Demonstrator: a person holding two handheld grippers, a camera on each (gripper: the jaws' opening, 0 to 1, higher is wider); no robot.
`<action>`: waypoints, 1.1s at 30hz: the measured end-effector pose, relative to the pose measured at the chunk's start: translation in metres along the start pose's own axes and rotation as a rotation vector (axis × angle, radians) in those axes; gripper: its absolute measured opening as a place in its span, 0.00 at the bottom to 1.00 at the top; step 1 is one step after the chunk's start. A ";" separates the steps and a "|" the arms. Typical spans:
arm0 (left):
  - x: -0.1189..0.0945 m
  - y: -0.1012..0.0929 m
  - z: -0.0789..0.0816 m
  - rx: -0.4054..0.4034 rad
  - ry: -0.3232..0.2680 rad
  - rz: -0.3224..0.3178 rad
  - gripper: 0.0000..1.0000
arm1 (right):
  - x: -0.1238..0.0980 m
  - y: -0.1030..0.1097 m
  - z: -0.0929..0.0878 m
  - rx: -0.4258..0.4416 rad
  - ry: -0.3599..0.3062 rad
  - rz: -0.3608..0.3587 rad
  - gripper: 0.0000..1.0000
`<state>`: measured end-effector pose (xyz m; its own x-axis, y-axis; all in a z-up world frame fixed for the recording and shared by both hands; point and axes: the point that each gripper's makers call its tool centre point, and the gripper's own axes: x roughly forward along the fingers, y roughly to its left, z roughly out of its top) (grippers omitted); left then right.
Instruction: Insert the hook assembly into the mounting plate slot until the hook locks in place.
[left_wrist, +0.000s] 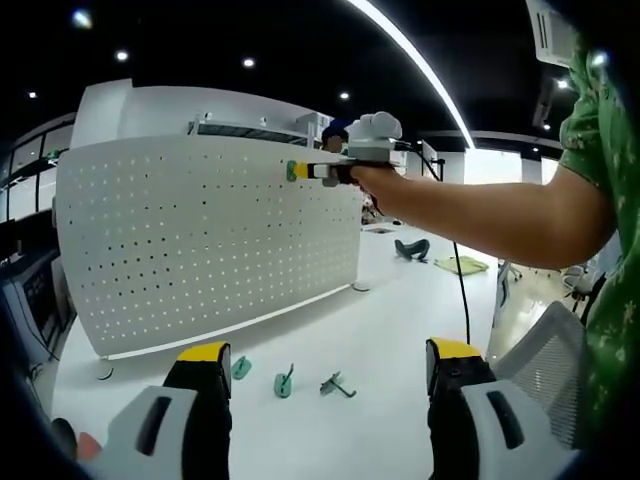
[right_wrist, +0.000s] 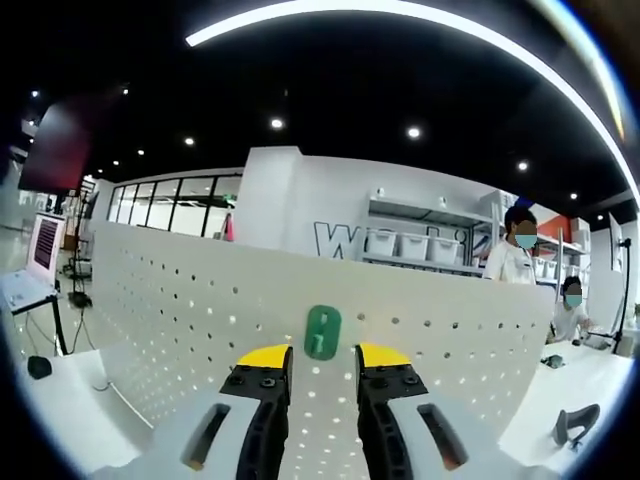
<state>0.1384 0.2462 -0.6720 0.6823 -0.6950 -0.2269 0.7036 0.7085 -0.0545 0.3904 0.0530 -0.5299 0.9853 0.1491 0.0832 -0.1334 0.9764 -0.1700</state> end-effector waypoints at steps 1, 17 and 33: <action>0.000 0.000 0.000 0.000 0.000 0.000 0.82 | -0.001 0.000 0.000 0.000 0.000 0.000 0.25; -0.005 -0.003 0.003 0.010 -0.008 0.002 0.82 | -0.018 0.004 -0.004 -0.012 0.010 0.010 0.25; -0.005 -0.009 0.005 0.022 -0.008 -0.006 0.82 | -0.035 0.008 -0.031 -0.004 0.058 0.026 0.25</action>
<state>0.1296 0.2424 -0.6660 0.6796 -0.7002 -0.2189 0.7118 0.7016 -0.0344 0.3582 0.0511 -0.5642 0.9860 0.1650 0.0219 -0.1587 0.9716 -0.1757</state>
